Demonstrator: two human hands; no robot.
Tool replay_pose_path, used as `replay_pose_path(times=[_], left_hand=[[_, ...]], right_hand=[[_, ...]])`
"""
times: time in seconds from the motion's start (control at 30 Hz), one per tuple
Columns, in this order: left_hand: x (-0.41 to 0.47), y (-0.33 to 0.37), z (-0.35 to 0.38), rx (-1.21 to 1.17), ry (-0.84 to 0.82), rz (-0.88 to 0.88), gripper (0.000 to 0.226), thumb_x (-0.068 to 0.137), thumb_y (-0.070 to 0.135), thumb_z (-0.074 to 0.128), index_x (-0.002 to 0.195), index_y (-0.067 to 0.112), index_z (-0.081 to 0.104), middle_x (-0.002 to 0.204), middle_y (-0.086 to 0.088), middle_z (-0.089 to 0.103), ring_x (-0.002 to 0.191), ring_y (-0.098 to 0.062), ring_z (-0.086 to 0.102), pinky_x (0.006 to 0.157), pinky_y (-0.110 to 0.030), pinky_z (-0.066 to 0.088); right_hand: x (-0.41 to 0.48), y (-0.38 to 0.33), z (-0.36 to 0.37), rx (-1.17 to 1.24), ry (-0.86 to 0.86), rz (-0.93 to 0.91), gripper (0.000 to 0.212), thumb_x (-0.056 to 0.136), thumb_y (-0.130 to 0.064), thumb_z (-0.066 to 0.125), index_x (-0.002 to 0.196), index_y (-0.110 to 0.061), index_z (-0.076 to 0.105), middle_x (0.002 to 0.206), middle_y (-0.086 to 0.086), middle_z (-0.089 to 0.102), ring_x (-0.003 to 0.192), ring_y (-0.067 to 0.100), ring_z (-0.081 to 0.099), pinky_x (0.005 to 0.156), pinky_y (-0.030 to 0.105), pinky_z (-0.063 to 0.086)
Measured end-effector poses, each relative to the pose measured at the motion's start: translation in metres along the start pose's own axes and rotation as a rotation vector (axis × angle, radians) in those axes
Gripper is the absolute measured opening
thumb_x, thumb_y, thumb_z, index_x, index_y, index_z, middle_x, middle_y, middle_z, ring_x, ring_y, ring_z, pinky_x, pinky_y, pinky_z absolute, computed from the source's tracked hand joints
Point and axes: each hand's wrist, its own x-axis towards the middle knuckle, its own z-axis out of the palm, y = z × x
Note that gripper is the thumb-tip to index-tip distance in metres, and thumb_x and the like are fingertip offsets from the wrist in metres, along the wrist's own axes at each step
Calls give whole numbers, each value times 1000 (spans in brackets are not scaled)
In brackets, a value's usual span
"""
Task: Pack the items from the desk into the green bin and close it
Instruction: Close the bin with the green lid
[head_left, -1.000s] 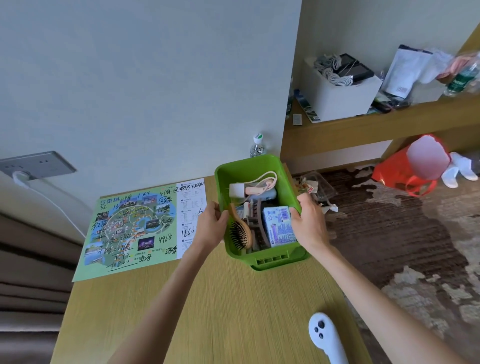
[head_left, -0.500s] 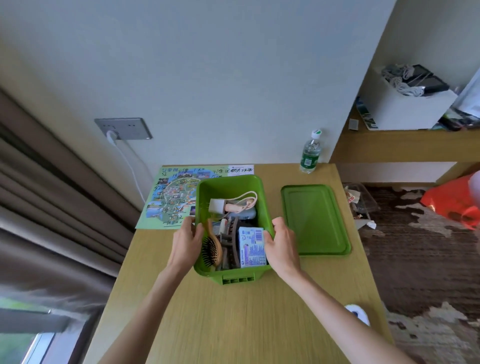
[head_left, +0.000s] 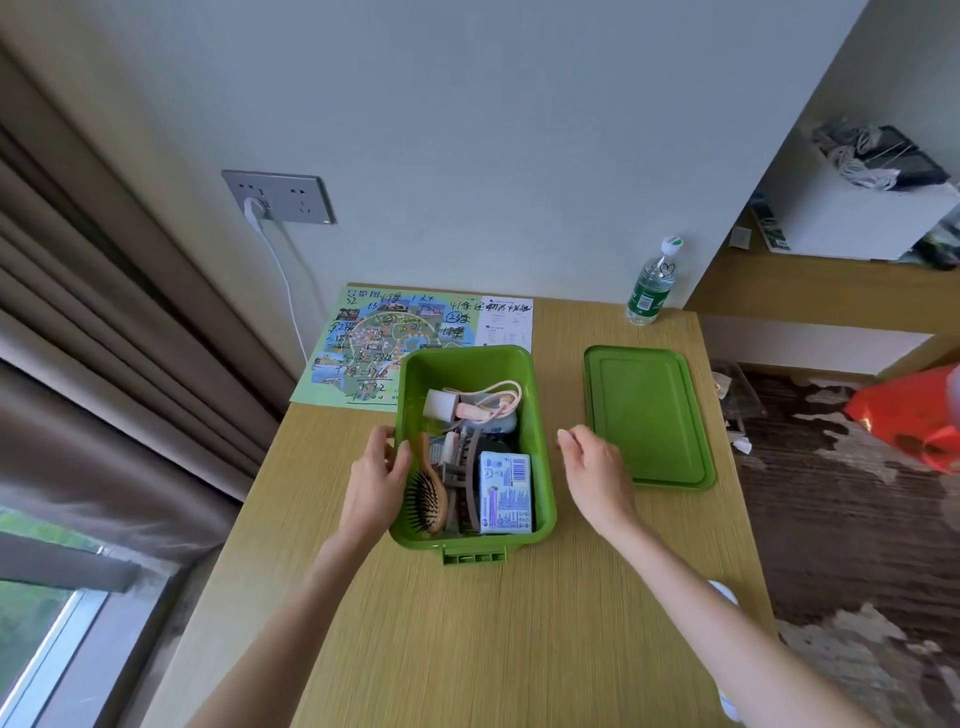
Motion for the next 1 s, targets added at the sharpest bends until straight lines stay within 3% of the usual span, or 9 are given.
replay_pose_path(times=[0.07,0.13,0.23,0.37,0.5,0.63,0.8,0.93,1.0], left_hand=[[-2,0,1,-21,10,5,10,98,33,49,105,26,49,71,-2,64,65,-21,63,57,-42,47],[-3,0,0,-29,25,17,14,97,34,50,109,26,49,71,-4,63,65,-23,63,59,-45,48],[-5,0,0,4,54,47,16,97,34,51,111,26,50,68,-1,60,64,-23,60,58,-45,48],[-5,0,1,32,75,48,17,97,35,51,112,28,51,68,0,58,66,-23,61,58,-46,48],[-4,0,0,37,95,46,16,96,36,52,111,29,52,68,-1,59,65,-23,62,59,-48,50],[-7,2,1,70,117,33,14,96,38,52,109,34,52,65,5,57,62,-12,59,57,-43,50],[-9,7,-1,115,113,10,18,96,41,51,112,33,52,72,5,61,66,-13,62,59,-46,54],[-10,18,-4,171,45,-45,29,97,42,47,121,25,50,90,-2,66,77,-21,66,66,-47,57],[-13,28,-4,207,41,-61,36,98,42,46,126,18,49,108,-7,63,91,-27,65,76,-47,56]], right_hand=[[6,23,-4,-182,-56,21,15,99,-18,52,91,-8,60,84,0,61,68,13,57,55,24,46],[6,48,-3,-355,-180,81,19,96,-18,56,111,-8,60,109,2,60,94,16,60,77,27,53],[2,77,1,-507,-335,123,39,93,-20,61,129,-10,51,125,4,53,116,19,52,95,30,48],[-2,94,6,-642,-304,43,44,91,-8,60,133,-10,49,128,3,55,122,18,49,109,33,37],[-8,98,9,-709,-272,23,33,92,-1,53,124,-8,56,117,4,58,112,18,50,104,31,39],[-13,97,-2,-686,-311,-100,27,94,-7,53,121,-5,57,115,5,58,110,18,49,101,30,40],[-15,67,-34,-501,-110,-253,7,90,-4,60,94,-8,56,91,2,53,86,17,49,74,29,46],[-11,37,-70,-277,47,-293,20,85,8,62,82,-6,47,83,4,47,78,20,46,63,31,43],[-10,21,-86,-173,102,-316,19,85,10,60,84,-4,47,83,4,45,77,20,44,64,22,37]])
